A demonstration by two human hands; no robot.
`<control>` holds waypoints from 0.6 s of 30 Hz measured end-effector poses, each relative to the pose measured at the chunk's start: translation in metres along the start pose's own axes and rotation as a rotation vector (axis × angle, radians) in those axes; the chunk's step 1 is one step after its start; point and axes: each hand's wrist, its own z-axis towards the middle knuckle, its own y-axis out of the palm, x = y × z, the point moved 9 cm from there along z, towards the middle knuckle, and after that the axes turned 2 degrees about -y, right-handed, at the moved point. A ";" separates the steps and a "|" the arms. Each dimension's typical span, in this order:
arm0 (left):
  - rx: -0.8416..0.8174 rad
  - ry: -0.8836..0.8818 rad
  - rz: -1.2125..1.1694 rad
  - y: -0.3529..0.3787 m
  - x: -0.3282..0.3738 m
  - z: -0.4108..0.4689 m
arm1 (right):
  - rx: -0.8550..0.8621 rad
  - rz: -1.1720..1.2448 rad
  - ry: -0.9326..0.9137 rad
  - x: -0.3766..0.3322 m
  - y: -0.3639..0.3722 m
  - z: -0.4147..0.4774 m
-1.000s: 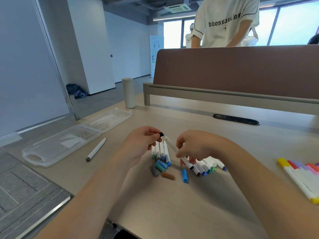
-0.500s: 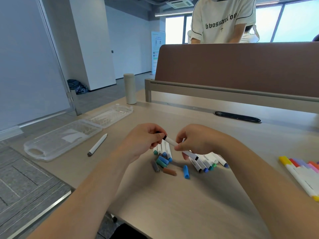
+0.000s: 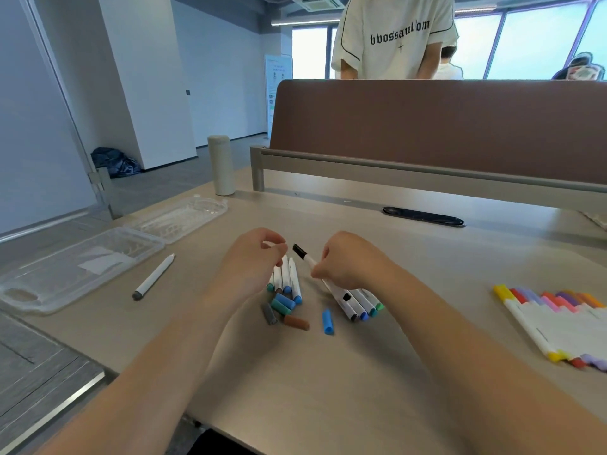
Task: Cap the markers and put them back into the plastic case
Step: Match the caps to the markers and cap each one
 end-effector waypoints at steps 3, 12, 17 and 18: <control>-0.002 0.018 0.150 0.004 -0.001 -0.002 | 0.032 -0.045 0.048 0.008 0.001 0.002; -0.050 -0.017 0.483 0.024 -0.004 0.003 | 0.011 -0.140 0.089 0.014 0.020 0.007; -0.070 0.005 0.697 0.041 -0.003 0.007 | 0.028 -0.148 0.082 0.017 0.019 0.011; -0.079 0.003 0.725 0.044 -0.002 0.007 | 0.022 -0.143 0.080 0.018 0.019 0.011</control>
